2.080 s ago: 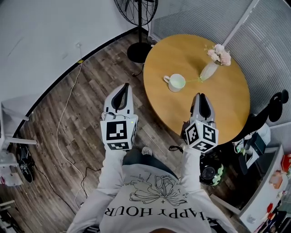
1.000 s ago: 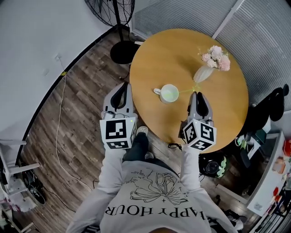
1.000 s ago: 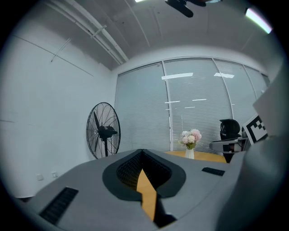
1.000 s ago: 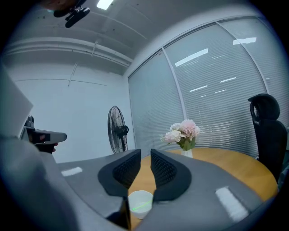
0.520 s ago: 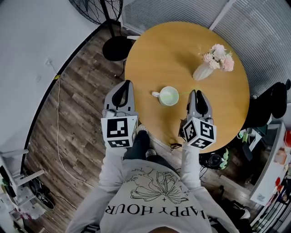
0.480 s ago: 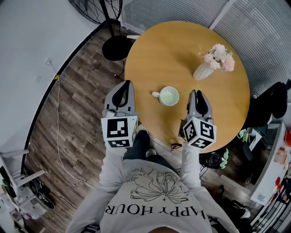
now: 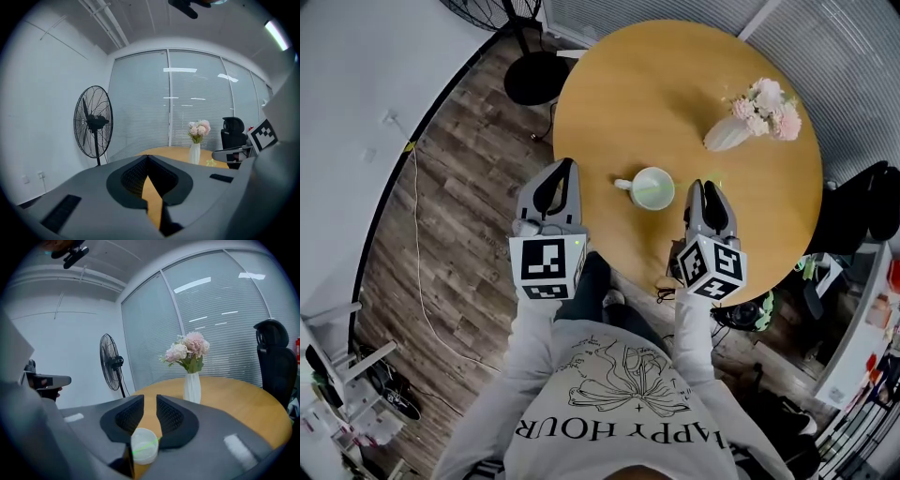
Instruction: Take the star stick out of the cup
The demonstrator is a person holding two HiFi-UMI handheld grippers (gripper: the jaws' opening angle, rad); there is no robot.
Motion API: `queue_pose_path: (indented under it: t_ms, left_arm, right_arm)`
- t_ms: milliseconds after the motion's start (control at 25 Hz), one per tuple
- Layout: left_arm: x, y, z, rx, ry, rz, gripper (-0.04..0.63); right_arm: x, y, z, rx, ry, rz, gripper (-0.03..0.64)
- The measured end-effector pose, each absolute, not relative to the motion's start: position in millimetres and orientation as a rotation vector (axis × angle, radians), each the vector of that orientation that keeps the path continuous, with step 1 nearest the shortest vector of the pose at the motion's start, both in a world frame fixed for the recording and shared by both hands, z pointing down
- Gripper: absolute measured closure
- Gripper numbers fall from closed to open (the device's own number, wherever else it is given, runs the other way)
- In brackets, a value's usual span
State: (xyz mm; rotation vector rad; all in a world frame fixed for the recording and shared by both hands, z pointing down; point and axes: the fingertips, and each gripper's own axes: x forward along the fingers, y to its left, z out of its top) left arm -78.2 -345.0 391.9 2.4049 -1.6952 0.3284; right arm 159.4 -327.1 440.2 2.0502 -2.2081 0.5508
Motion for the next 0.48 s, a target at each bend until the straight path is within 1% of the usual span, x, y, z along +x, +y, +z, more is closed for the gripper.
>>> queue_pose_path:
  t_ms: [480]
  left_arm:
    - [-69.1, -361.6, 430.6, 2.375, -1.619, 0.392, 0.589]
  right_arm:
    - [162.3, -333.6, 482.6, 2.051, -2.127, 0.645, 0.523]
